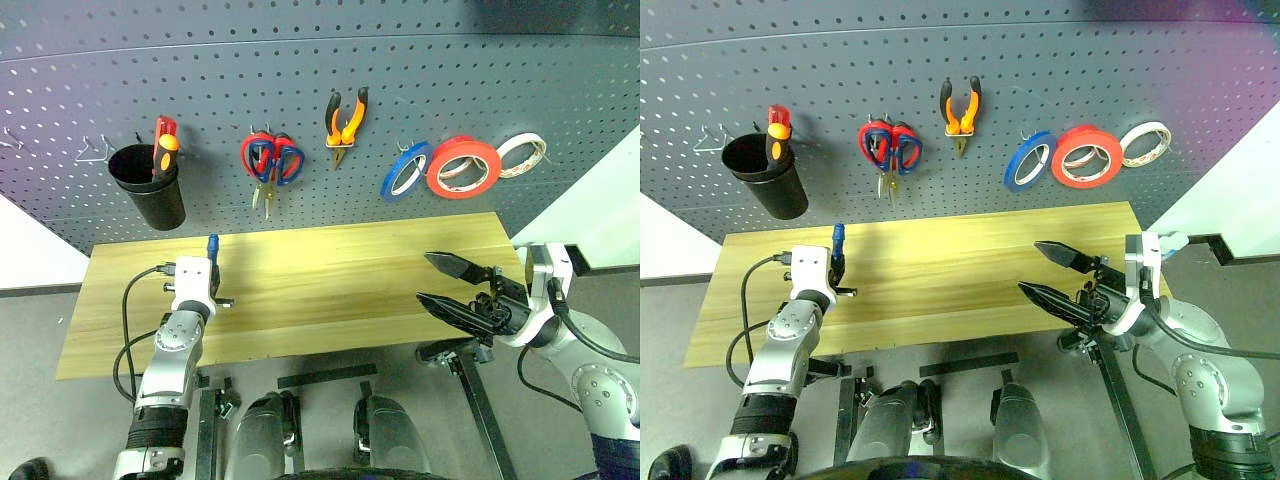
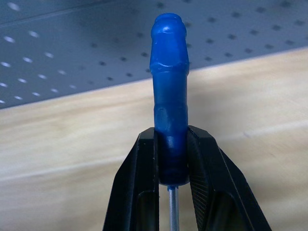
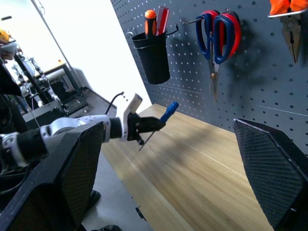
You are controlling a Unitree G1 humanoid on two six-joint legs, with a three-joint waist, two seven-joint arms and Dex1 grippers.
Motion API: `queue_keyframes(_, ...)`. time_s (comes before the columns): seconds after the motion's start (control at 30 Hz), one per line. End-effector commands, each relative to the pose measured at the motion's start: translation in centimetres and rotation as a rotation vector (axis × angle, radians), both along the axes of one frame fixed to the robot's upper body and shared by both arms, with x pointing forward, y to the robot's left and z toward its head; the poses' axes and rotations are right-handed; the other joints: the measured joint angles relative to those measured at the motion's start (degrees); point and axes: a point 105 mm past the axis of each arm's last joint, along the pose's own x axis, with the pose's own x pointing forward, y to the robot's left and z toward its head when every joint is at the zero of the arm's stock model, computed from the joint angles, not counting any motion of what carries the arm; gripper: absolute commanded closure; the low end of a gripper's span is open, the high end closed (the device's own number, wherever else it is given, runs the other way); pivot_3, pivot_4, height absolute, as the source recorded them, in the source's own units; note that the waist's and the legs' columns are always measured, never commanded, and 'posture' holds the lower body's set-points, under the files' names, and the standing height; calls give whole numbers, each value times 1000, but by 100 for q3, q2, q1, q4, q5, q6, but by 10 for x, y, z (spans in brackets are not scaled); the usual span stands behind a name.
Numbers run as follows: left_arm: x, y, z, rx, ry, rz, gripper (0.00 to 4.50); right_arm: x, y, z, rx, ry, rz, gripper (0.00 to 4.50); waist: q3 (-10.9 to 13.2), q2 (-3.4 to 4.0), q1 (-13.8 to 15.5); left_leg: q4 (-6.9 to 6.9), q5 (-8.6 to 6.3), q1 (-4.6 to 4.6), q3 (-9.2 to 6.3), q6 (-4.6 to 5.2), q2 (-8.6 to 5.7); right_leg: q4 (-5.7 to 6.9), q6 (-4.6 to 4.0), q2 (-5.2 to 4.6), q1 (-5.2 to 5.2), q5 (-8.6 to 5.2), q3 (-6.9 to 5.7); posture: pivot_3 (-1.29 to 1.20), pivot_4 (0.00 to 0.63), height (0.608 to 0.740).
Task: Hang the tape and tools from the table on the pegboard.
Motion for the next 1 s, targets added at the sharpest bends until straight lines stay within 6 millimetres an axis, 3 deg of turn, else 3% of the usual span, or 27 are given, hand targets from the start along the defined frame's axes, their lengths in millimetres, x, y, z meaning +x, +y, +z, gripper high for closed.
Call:
queue_keyframes(0.03,-4,-10,19,54,-74,-67,3969,3,-4,7,21,-53,2,0,-22,-4,4,4,-1,-1,0,2,1,1,1,2,0,1,0,-133,96,740)
queue_keyframes(0.13,-7,-11,30,123,-136,-96,3969,4,-7,7,43,-66,7,0,-58,-3,1,19,-4,-3,-3,5,3,5,6,3,2,4,-1,-130,78,740)
queue_keyframes(0.43,-11,-8,90,349,-430,-156,3969,11,-19,-3,77,-70,1,0,-344,17,1,26,-2,-5,0,2,3,4,8,17,4,6,-1,-116,29,740)
queue_keyframes(1.0,0,-12,148,418,-646,-93,3969,10,-20,5,155,-121,79,0,-707,56,2,40,-3,2,-4,3,10,18,5,33,10,8,1,-114,0,740)
